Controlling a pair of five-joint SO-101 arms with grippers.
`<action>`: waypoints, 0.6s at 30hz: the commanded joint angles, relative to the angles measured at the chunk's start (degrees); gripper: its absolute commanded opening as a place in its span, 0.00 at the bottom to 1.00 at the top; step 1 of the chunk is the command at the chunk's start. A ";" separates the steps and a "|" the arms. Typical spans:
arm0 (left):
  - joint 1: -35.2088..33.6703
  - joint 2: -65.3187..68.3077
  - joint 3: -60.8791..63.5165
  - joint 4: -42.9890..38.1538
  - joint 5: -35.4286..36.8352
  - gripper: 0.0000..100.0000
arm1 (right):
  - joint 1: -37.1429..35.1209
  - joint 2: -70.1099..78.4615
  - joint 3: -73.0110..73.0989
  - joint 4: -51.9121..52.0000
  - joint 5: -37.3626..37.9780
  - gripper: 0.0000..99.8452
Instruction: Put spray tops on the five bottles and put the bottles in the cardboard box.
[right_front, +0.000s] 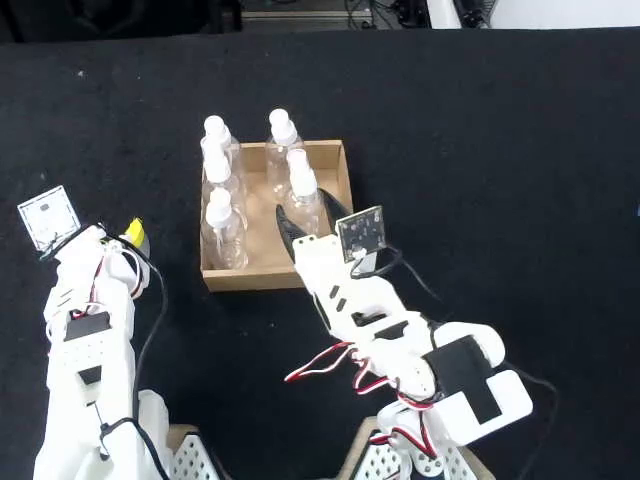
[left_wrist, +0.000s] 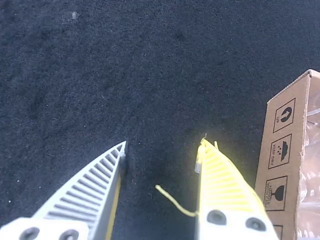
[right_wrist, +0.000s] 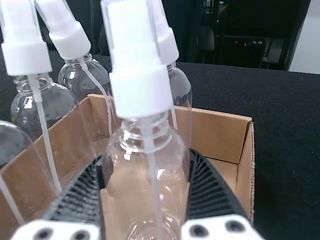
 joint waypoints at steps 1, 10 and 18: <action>0.40 -0.26 -0.75 -1.14 -0.35 0.20 | 1.23 -0.04 -1.80 0.53 0.53 0.07; 0.40 -0.26 -0.75 -1.14 -0.35 0.20 | 1.23 0.40 -1.71 0.70 0.53 0.23; 0.31 -0.35 -0.75 -1.14 -0.35 0.20 | 1.23 0.40 -1.71 0.62 0.53 0.23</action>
